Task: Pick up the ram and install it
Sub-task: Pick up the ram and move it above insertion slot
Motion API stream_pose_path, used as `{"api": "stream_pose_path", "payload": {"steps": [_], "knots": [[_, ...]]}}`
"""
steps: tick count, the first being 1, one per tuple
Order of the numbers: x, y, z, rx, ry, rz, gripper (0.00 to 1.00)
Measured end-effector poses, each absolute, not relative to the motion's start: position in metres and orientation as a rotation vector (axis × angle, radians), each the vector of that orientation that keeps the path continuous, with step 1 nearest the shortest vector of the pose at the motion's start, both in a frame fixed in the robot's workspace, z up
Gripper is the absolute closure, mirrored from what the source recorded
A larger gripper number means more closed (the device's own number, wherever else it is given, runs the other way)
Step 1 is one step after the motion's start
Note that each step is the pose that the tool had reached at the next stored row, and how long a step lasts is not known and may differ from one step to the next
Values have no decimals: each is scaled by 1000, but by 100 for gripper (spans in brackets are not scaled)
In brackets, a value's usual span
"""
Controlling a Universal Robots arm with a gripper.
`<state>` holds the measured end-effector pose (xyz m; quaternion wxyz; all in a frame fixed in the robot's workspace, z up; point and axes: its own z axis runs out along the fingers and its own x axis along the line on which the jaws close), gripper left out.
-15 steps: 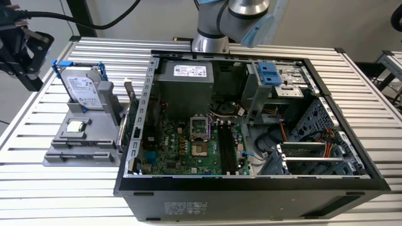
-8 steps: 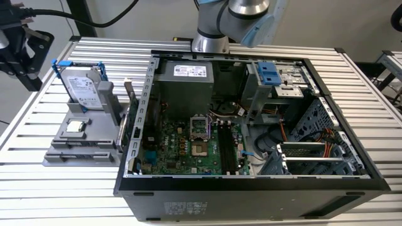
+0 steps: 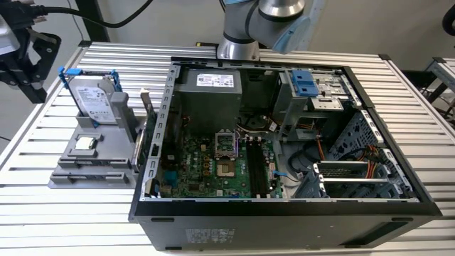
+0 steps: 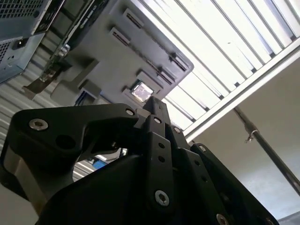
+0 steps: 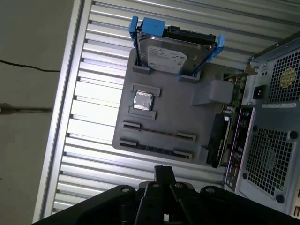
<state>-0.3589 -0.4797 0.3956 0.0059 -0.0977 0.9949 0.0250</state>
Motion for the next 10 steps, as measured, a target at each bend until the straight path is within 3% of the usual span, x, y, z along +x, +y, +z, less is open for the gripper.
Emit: {"api": "stream_pose_path", "payload": {"steps": [10], "knots": [[-359,-480,396,-553,3084,78,100]]}}
